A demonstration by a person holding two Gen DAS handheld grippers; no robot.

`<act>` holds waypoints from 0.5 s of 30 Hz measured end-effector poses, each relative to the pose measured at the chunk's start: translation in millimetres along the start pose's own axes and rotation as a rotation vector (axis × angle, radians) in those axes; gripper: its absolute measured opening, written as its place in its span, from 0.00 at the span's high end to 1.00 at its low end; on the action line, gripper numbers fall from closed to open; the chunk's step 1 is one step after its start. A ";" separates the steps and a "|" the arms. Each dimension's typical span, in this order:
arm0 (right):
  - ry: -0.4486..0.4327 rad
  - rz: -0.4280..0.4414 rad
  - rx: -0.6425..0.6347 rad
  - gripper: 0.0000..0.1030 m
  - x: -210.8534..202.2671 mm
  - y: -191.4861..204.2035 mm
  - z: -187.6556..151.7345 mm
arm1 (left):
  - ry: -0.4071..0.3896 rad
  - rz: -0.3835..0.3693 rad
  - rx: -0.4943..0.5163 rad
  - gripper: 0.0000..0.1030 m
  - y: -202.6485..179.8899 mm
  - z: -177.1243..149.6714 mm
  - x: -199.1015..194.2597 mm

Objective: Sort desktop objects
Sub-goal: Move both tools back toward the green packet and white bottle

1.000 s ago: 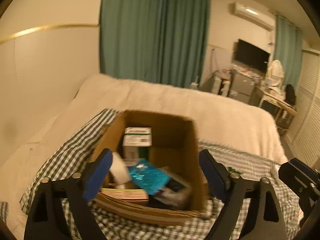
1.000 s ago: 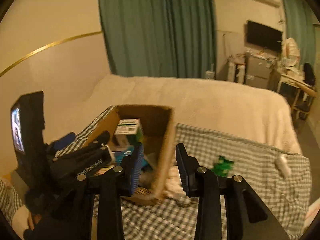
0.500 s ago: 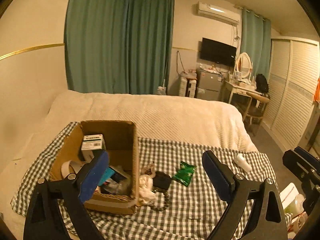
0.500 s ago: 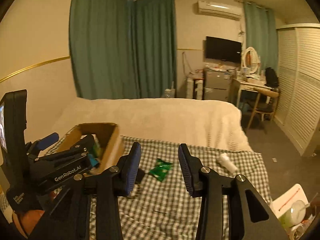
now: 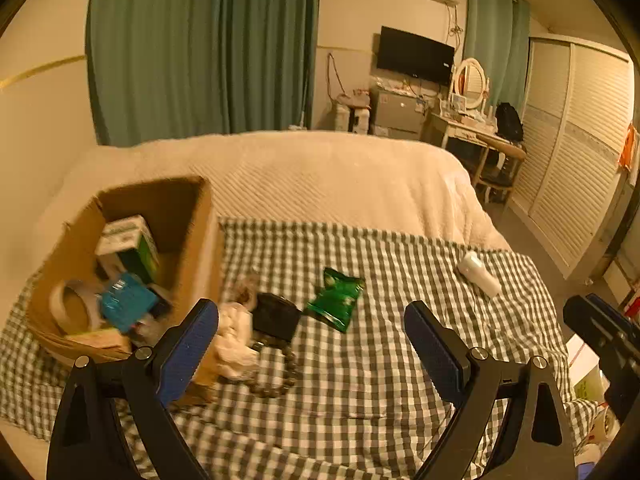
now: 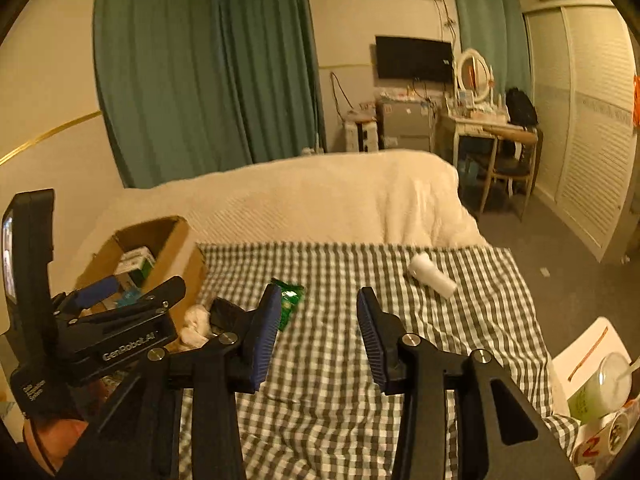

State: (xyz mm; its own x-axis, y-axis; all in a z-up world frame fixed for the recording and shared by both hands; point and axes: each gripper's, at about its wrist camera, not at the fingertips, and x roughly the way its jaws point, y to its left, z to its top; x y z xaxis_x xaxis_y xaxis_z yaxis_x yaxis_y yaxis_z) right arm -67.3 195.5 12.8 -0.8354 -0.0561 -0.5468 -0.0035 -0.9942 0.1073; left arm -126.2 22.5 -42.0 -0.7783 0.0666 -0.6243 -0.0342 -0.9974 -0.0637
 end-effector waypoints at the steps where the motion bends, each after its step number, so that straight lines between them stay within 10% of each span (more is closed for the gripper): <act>1: 0.007 -0.008 0.011 0.54 6.6 -5.9 -1.6 | 0.007 -0.010 -0.001 0.06 -2.3 -4.0 6.8; 15: 0.087 -0.095 0.119 0.42 109.4 -73.1 -45.7 | 0.148 -0.032 -0.013 0.06 -30.0 -38.0 139.9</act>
State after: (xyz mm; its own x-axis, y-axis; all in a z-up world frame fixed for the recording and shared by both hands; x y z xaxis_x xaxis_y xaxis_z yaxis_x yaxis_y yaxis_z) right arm -133.4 257.8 -92.9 -0.7776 0.0245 -0.6283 -0.1492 -0.9779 0.1465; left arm -210.2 62.8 -157.1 -0.6758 0.1026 -0.7299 -0.0484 -0.9943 -0.0949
